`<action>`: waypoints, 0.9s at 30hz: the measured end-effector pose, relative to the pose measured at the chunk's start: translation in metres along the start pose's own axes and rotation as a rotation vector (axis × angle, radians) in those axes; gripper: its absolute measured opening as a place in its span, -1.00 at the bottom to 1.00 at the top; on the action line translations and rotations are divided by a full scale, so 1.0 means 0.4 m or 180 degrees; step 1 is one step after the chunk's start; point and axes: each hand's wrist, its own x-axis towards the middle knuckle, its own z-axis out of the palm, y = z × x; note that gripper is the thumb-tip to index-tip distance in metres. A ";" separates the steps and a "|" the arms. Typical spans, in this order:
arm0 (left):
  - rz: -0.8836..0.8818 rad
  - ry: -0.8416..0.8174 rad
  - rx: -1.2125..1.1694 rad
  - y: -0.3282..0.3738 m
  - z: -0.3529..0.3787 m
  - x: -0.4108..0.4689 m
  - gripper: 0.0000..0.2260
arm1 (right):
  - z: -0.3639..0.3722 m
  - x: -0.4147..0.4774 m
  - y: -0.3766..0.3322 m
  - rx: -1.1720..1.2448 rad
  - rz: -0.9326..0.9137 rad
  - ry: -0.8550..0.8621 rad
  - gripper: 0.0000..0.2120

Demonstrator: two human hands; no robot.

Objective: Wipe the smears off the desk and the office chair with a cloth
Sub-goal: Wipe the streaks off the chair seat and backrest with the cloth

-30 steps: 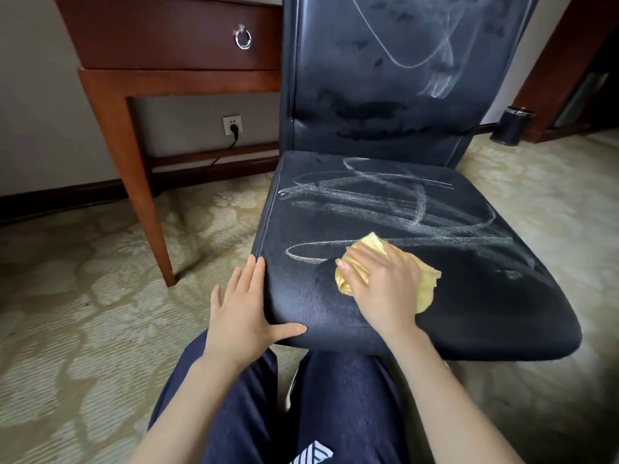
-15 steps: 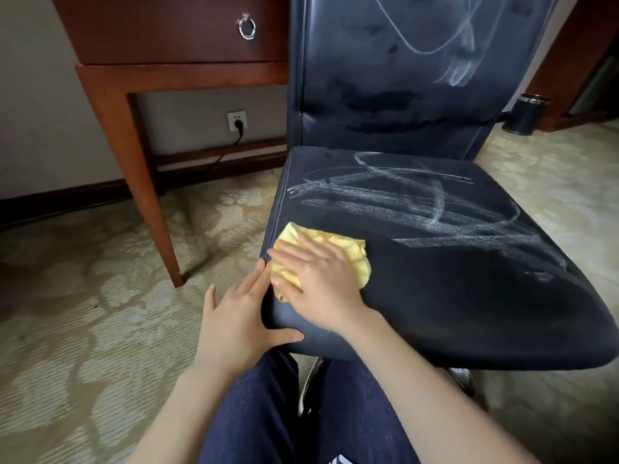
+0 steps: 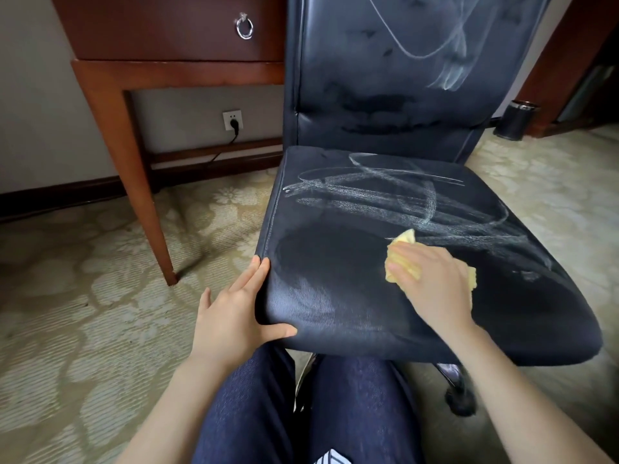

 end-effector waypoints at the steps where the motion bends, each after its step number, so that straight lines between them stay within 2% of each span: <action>1: -0.0005 -0.0004 0.0006 0.000 0.000 0.000 0.06 | 0.003 0.026 0.002 0.0039 0.0225 -0.0015 -0.79; 4: 0.0013 -0.0008 0.0051 0.000 0.000 0.000 0.06 | 0.030 0.096 -0.018 0.0082 0.0642 -0.0123 -0.78; 9: 0.0039 0.0001 -0.0055 -0.004 0.000 0.002 0.05 | 0.094 0.172 -0.118 -0.0177 0.0612 -0.0273 -0.73; 15: -0.0024 -0.0052 -0.0067 -0.009 -0.001 0.006 0.04 | 0.148 0.175 -0.276 0.0105 0.0031 -0.0627 -0.78; 20: -0.0080 -0.0058 0.0010 -0.011 -0.001 0.008 0.03 | 0.127 0.078 -0.313 0.0142 -0.0742 -0.0803 -0.67; 23: -0.0088 -0.0030 -0.0089 -0.012 -0.005 0.007 0.03 | 0.090 -0.024 -0.289 0.0183 -0.1178 -0.0705 -0.65; 27: -0.0085 -0.0023 -0.0163 -0.007 -0.010 0.003 0.03 | 0.052 -0.132 -0.196 -0.0049 -0.1450 -0.0206 -0.65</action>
